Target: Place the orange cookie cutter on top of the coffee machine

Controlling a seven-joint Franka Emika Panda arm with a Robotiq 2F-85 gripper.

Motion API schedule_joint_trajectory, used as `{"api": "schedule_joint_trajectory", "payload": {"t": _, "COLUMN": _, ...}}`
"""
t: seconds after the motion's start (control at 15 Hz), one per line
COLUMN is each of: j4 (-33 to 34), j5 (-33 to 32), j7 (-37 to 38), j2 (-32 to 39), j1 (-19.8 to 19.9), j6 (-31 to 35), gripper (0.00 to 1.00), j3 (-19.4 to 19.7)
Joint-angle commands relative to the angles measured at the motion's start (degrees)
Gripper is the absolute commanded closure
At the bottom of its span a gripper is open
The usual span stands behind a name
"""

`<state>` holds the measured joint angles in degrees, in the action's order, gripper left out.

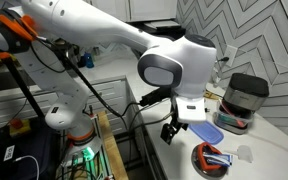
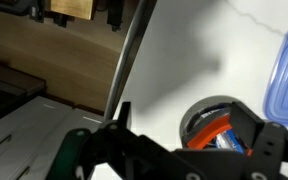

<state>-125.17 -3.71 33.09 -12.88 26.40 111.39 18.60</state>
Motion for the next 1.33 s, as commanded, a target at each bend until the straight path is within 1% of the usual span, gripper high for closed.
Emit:
{"api": "schedule_joint_trajectory", "payload": {"t": 0.0, "j4": 6.60, "j5": 6.56, "j7": 2.70, "j2": 8.67, "j1": 0.81, "j6": -1.19, "gripper": 0.00, "j3": 3.83}}
{"api": "schedule_joint_trajectory", "payload": {"t": 0.13, "j4": 8.29, "j5": 11.03, "j7": 5.23, "j2": 10.85, "j1": 0.52, "j6": -1.79, "gripper": 0.00, "j3": 4.98}}
{"api": "schedule_joint_trajectory", "payload": {"t": 0.2, "j4": 5.52, "j5": 7.30, "j7": 2.73, "j2": 7.96, "j1": 0.12, "j6": -0.22, "gripper": 0.00, "j3": 4.62}}
{"api": "schedule_joint_trajectory", "payload": {"t": 0.33, "j4": 6.34, "j5": 7.64, "j7": 2.84, "j2": 9.28, "j1": -0.04, "j6": -0.23, "gripper": 0.00, "j3": 4.81}}
{"api": "schedule_joint_trajectory", "payload": {"t": 0.47, "j4": 6.35, "j5": 7.61, "j7": 2.84, "j2": 9.08, "j1": -0.22, "j6": -0.23, "gripper": 0.00, "j3": 4.73}}
{"api": "schedule_joint_trajectory", "payload": {"t": 0.53, "j4": 6.41, "j5": 7.38, "j7": 9.17, "j2": 9.81, "j1": -0.14, "j6": 3.02, "gripper": 0.00, "j3": 4.43}}
{"api": "schedule_joint_trajectory", "payload": {"t": 0.6, "j4": 7.25, "j5": 10.60, "j7": 11.64, "j2": 11.25, "j1": -0.27, "j6": 2.75, "gripper": 0.00, "j3": 4.57}}
{"api": "schedule_joint_trajectory", "payload": {"t": 0.73, "j4": 6.85, "j5": 12.76, "j7": 17.09, "j2": 12.37, "j1": -0.72, "j6": 5.00, "gripper": 0.00, "j3": 4.39}}
{"api": "schedule_joint_trajectory", "payload": {"t": 1.0, "j4": 5.79, "j5": 16.72, "j7": 27.01, "j2": 14.91, "j1": -1.91, "j6": 12.84, "gripper": 0.00, "j3": 3.96}}
{"api": "schedule_joint_trajectory", "payload": {"t": 1.07, "j4": 6.05, "j5": 17.23, "j7": 28.92, "j2": 15.76, "j1": -2.16, "j6": 14.00, "gripper": 0.01, "j3": 3.99}}
{"api": "schedule_joint_trajectory", "payload": {"t": 1.13, "j4": 6.11, "j5": 17.40, "j7": 30.47, "j2": 16.52, "j1": -2.44, "j6": 15.22, "gripper": 0.07, "j3": 4.01}}
{"api": "schedule_joint_trajectory", "payload": {"t": 1.2, "j4": 6.16, "j5": 17.87, "j7": 31.36, "j2": 17.39, "j1": -2.67, "j6": 16.12, "gripper": 0.07, "j3": 3.97}}
{"api": "schedule_joint_trajectory", "payload": {"t": 1.27, "j4": 6.47, "j5": 18.14, "j7": 32.07, "j2": 18.30, "j1": -2.86, "j6": 16.11, "gripper": 0.11, "j3": 3.93}}
